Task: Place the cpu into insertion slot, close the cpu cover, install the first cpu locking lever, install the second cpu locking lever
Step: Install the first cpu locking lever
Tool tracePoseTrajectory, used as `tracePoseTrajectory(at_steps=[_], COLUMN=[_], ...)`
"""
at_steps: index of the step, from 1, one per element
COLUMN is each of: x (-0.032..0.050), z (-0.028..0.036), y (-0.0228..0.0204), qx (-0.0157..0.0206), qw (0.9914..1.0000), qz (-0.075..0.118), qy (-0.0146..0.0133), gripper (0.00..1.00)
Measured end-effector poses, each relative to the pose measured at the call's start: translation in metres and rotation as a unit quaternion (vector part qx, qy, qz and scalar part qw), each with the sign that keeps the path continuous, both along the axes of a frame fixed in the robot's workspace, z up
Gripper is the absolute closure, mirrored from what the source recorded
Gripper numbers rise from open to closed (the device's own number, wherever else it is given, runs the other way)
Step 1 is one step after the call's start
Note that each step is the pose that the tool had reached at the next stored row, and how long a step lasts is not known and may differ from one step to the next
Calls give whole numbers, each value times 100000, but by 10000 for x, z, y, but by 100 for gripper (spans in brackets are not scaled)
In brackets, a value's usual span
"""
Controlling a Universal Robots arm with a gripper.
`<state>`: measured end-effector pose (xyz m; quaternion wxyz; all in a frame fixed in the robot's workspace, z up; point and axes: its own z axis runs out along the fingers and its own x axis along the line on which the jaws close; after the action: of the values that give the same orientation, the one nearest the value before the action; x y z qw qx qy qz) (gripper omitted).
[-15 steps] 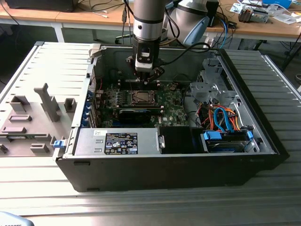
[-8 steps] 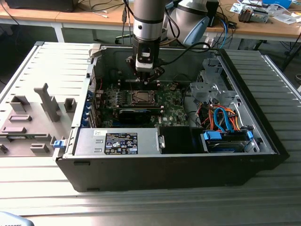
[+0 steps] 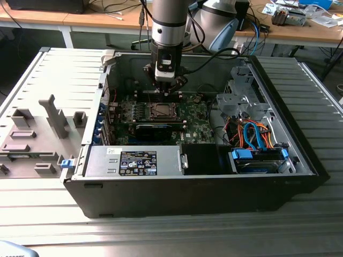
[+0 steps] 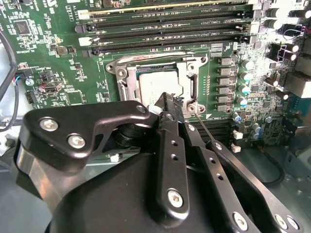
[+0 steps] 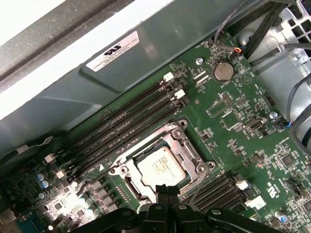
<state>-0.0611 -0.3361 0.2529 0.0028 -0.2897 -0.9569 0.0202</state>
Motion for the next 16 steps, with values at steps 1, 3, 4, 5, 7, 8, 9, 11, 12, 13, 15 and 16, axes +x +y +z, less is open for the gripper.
tracePoseTrajectory(at_steps=[1,3,4,5,7,8,9,11,12,13,15,16], x=[0,0,0,0,0,0,0,0,0,0,0,0], z=[0,0,0,0,0,0,0,0,0,0,0,0], y=[0,0,0,0,0,0,0,0,0,0,0,0], qx=[-1,-4,-1,-3,-2,-4,-5,-8,-6,-5,-6,-7], qw=[100000,100000,100000,100000,99999,99999,99998,99998,99996,99995,99991,99989], qz=[54,162,248,306,479,517,577,697,859,1039,1328,1456], qy=[0,0,0,1,-3,0,0,1,-1,-1,-1,1], gripper=[89,89,89,89,89,89,89,89,89,89,89,89])
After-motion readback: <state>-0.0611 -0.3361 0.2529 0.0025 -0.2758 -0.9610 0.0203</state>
